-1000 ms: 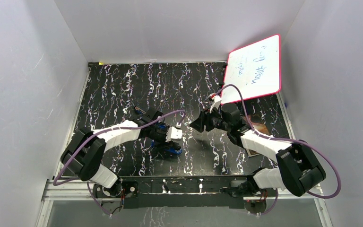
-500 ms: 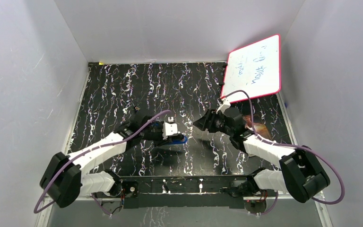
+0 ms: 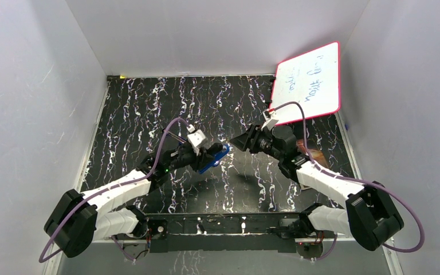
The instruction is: Load the staples into the stapler
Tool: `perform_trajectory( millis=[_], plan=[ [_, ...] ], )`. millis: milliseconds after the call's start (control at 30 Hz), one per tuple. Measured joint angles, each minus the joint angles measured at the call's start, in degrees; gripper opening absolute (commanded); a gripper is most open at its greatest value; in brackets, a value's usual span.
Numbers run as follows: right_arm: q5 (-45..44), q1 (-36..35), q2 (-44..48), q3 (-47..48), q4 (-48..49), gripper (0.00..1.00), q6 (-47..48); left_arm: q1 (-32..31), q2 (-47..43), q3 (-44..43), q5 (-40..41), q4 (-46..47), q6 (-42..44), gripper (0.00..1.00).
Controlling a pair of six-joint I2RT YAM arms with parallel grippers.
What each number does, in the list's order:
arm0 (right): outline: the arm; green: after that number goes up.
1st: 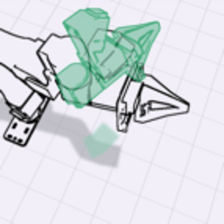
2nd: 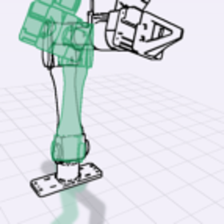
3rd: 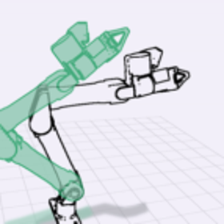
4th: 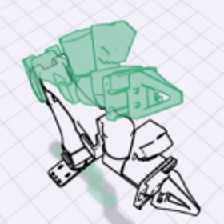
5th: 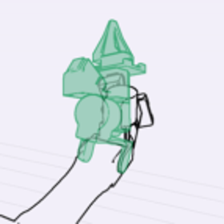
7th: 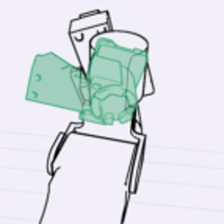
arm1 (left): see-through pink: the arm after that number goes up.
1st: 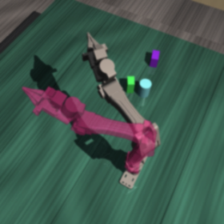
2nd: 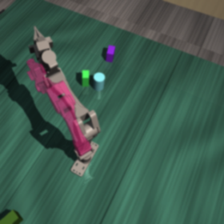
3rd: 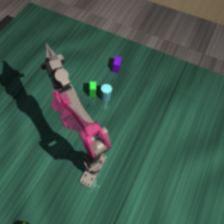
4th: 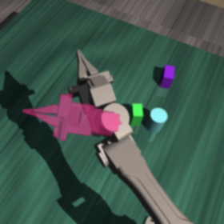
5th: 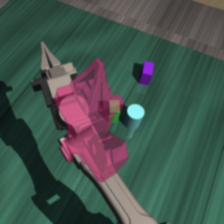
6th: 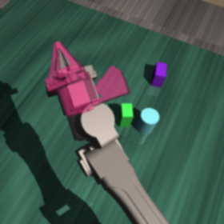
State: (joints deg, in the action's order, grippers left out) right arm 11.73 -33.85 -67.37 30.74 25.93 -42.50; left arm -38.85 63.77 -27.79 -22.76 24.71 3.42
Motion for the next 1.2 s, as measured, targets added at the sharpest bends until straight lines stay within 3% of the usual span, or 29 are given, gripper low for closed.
perform_trajectory(
  millis=[667, 867, 1067, 1200],
  plan=[
    [-0.28, -2.32, -7.72, 6.14, 1.40, 0.52, 0.07, -0.92, 2.58, -2.05, 4.35, 7.10, -7.08, 0.00],
    [-0.17, -2.89, -8.66, 6.56, 2.21, 0.38, -0.68, -1.03, 3.10, -2.23, 4.44, 8.48, -7.74, 0.00],
    [-0.17, -3.15, -8.50, 6.80, 3.61, 0.00, -1.70, -1.14, 3.26, -2.23, 4.74, 9.53, -8.13, 0.00],
    [-1.09, -2.91, -6.86, 7.15, 3.37, 0.00, -2.40, -1.49, 2.95, -2.19, 4.81, 10.14, -7.48, 0.00]
  ],
)
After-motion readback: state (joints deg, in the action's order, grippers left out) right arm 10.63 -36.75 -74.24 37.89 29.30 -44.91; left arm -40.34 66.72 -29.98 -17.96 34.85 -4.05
